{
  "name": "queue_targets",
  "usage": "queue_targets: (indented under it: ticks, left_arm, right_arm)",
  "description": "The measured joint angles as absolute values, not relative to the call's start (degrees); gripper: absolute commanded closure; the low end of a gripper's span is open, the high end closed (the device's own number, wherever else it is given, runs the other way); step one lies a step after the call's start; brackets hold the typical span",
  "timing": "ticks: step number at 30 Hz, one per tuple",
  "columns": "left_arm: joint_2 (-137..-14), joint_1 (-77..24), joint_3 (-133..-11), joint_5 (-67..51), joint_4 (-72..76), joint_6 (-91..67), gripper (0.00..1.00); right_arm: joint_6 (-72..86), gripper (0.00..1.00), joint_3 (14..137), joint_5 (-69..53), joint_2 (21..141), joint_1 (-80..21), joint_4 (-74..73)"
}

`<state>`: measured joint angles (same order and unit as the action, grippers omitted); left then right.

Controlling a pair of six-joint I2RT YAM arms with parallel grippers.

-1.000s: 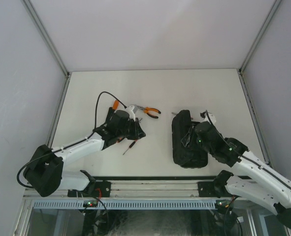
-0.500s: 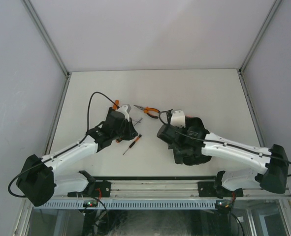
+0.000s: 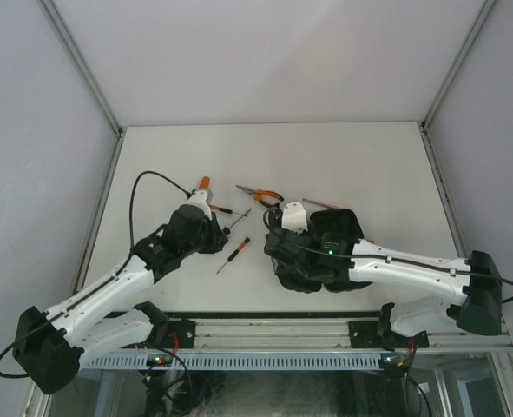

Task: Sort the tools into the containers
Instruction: Open the storage box at the center of the board.

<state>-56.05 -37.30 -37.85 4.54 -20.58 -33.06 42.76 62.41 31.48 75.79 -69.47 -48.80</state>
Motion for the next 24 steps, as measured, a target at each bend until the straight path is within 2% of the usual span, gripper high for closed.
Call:
queue_targets:
  ticks: [7,10,14,18,24]
  left_arm:
    - [-50.4,-37.3,-36.3,6.2,-25.0,-34.4,0.82]
    - [-48.4,-37.3,-36.3,7.2,-26.7,-34.5,0.82]
    - [-47.6,-37.3,-36.3,7.5,-28.4,-34.5,0.82]
    - [-47.5,-37.3,-36.3,7.5,-29.8,-34.5,0.81]
    - [-47.3,-37.3,-36.4,7.4,-31.5,-34.3,0.81]
  right_arm:
    - [42.2,0.31,58.1,29.4,66.7,-70.7,-43.5]
    - [42.8,0.26,54.9,29.4,63.7,-70.7,-43.0]
    - [44.4,0.29,50.9,29.4,61.6,-70.0,-43.2]
    - [45.3,0.33,47.6,28.2,60.3,-67.2,-43.5]
    - [43.3,0.30,44.4,24.8,59.5,-58.1,-42.6]
